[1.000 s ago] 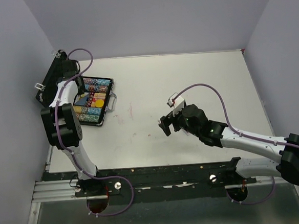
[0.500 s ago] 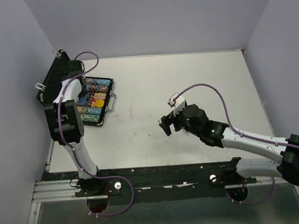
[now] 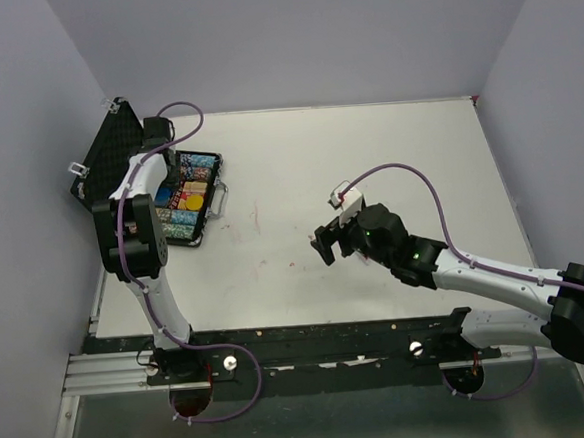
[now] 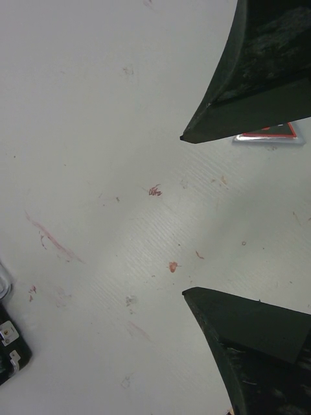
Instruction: Pack up texas hold em set
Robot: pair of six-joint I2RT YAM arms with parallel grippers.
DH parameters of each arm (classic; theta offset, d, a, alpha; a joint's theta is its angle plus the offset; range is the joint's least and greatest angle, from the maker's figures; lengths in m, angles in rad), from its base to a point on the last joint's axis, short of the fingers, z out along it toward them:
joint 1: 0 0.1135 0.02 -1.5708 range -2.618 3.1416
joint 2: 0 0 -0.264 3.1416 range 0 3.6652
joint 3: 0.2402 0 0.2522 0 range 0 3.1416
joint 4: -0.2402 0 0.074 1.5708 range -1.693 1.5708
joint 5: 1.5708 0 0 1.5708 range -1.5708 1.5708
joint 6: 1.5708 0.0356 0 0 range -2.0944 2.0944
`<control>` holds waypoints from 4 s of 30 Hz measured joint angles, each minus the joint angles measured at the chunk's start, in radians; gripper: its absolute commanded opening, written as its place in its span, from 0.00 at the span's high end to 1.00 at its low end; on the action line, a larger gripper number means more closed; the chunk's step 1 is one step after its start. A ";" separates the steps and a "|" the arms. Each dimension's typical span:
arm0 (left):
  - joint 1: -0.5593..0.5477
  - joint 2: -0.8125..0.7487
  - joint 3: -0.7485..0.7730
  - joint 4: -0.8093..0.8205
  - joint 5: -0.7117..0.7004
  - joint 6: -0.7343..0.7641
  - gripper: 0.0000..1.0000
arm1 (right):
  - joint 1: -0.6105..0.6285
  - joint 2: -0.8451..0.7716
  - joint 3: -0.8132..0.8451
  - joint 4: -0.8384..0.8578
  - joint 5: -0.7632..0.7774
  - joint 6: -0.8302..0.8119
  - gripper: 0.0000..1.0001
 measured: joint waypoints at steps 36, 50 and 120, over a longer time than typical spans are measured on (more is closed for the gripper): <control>-0.256 -0.765 -0.431 -0.058 0.402 -0.244 0.28 | -0.287 0.246 0.117 -0.439 0.052 0.316 0.00; -0.259 -0.853 -0.486 -0.032 0.474 -0.270 0.28 | -0.287 0.376 0.186 -0.494 0.048 0.325 0.00; -0.395 -0.425 -0.566 0.214 1.238 -0.554 0.30 | 0.060 0.223 0.238 -0.233 -0.102 0.018 0.46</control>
